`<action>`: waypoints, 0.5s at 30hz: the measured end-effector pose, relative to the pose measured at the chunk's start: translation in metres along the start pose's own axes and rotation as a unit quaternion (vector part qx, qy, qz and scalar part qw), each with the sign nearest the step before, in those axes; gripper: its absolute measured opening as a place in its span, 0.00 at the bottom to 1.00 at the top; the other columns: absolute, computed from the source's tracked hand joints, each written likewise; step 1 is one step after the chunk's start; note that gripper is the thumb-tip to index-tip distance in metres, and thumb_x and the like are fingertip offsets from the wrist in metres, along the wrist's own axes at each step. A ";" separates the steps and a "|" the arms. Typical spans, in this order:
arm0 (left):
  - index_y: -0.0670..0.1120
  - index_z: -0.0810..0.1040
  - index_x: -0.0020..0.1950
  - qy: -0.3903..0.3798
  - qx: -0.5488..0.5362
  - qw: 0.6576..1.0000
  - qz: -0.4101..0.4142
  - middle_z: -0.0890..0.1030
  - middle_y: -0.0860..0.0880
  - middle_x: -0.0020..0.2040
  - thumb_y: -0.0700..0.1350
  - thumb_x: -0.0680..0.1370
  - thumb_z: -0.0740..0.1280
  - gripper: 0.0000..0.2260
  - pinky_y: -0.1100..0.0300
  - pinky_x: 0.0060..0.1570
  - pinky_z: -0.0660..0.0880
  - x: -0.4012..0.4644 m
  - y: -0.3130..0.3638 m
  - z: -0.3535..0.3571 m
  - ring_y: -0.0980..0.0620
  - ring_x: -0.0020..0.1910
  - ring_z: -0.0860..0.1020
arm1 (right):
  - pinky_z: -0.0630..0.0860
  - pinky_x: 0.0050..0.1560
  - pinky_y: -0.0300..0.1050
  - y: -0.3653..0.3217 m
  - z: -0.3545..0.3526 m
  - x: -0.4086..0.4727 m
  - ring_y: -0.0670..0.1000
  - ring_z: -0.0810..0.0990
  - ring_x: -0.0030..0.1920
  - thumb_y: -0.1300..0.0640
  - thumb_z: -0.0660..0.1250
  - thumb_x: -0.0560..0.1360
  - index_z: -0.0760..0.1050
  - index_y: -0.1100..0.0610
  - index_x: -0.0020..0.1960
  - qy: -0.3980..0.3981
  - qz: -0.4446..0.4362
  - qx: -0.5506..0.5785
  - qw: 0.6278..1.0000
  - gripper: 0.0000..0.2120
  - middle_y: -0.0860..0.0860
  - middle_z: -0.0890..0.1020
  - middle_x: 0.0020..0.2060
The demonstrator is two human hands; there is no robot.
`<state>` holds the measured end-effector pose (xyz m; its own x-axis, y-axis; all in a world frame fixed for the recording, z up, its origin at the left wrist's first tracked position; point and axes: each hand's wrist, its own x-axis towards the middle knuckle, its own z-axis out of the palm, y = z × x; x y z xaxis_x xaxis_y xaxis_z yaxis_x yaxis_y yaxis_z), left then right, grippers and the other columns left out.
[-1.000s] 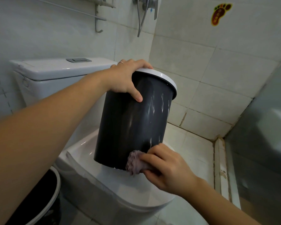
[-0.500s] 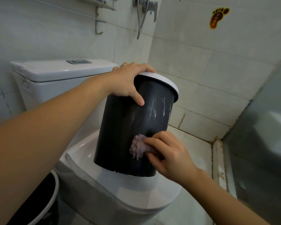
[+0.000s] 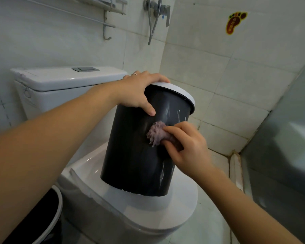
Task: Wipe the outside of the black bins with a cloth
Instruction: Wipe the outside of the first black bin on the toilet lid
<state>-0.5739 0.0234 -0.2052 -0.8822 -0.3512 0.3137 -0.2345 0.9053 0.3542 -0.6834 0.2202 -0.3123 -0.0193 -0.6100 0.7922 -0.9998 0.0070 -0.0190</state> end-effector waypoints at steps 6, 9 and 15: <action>0.67 0.63 0.71 -0.009 0.001 1.000 0.008 0.68 0.55 0.62 0.49 0.66 0.79 0.40 0.45 0.69 0.63 0.001 0.005 0.000 0.48 0.67 0.63 | 0.74 0.47 0.46 0.009 -0.005 0.039 0.56 0.79 0.48 0.59 0.73 0.73 0.79 0.58 0.58 0.050 0.091 0.001 0.995 0.14 0.54 0.80 0.48; 0.67 0.63 0.72 -0.011 0.008 1.000 0.011 0.66 0.56 0.59 0.49 0.66 0.80 0.40 0.45 0.69 0.62 0.000 0.008 0.001 0.47 0.67 0.63 | 0.68 0.46 0.42 0.012 -0.004 0.057 0.55 0.78 0.47 0.58 0.72 0.73 0.79 0.57 0.56 0.081 0.125 -0.007 0.989 0.12 0.53 0.81 0.47; 0.69 0.64 0.69 -0.017 -0.014 1.000 0.008 0.69 0.56 0.61 0.48 0.66 0.80 0.39 0.45 0.69 0.63 -0.003 0.004 -0.003 0.49 0.66 0.63 | 0.68 0.44 0.41 0.018 -0.009 0.061 0.55 0.78 0.43 0.59 0.73 0.73 0.81 0.59 0.55 0.062 0.073 -0.026 0.995 0.11 0.55 0.81 0.45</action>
<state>-0.5708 0.0272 -0.2023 -0.8994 -0.3280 0.2889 -0.2091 0.9033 0.3746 -0.7026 0.1906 -0.2590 -0.1609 -0.4973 0.8525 -0.9853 0.1312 -0.1095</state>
